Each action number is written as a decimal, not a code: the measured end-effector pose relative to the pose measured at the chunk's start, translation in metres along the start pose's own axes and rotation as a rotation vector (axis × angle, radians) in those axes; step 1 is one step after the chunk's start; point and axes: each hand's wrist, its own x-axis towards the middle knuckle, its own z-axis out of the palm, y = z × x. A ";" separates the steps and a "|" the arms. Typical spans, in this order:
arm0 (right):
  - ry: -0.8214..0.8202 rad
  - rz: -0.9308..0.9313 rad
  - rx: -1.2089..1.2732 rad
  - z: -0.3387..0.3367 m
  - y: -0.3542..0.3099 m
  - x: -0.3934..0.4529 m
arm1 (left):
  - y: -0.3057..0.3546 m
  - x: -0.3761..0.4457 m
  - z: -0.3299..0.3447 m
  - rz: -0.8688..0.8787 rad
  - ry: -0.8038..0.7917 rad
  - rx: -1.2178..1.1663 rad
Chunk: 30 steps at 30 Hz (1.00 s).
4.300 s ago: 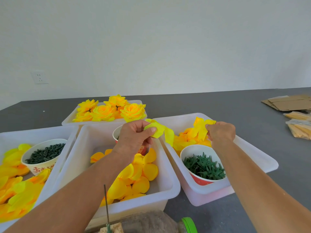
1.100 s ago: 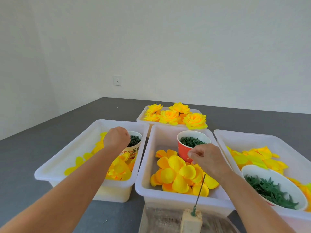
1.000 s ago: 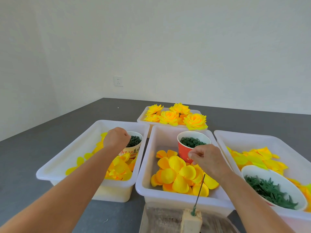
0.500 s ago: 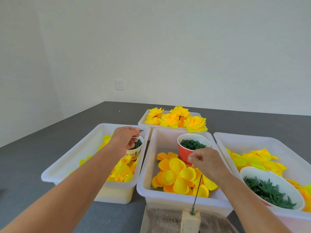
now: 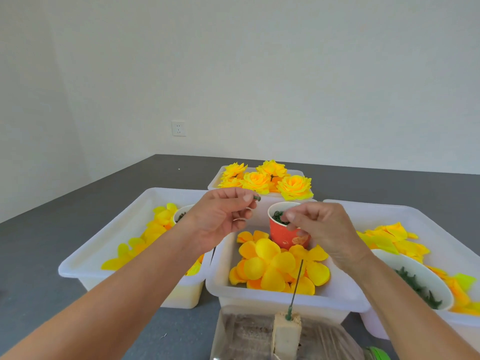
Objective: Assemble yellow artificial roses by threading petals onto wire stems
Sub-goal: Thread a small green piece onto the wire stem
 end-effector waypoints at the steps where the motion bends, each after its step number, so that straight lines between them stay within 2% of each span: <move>1: -0.021 -0.027 0.061 -0.001 -0.011 -0.004 | 0.002 -0.004 0.004 0.021 -0.006 0.067; 5: -0.107 -0.085 0.173 0.003 -0.045 -0.023 | 0.011 -0.020 0.023 0.138 -0.005 0.392; 9: -0.093 -0.091 0.210 0.002 -0.062 -0.034 | 0.022 -0.034 0.042 0.224 -0.004 0.597; 15: 0.016 -0.153 -0.075 0.000 -0.078 -0.050 | 0.026 -0.047 0.060 0.392 0.043 0.832; 19: 0.095 -0.169 -0.112 0.003 -0.083 -0.060 | 0.026 -0.054 0.068 0.435 0.093 0.789; 23: 0.102 -0.067 0.127 -0.004 -0.082 -0.069 | 0.021 -0.066 0.068 0.443 0.142 0.628; 28: 0.073 0.057 0.411 -0.016 -0.079 -0.084 | -0.004 -0.092 0.063 0.370 0.129 0.637; 30: 0.030 0.074 0.453 -0.019 -0.078 -0.087 | -0.014 -0.101 0.061 0.337 0.123 0.598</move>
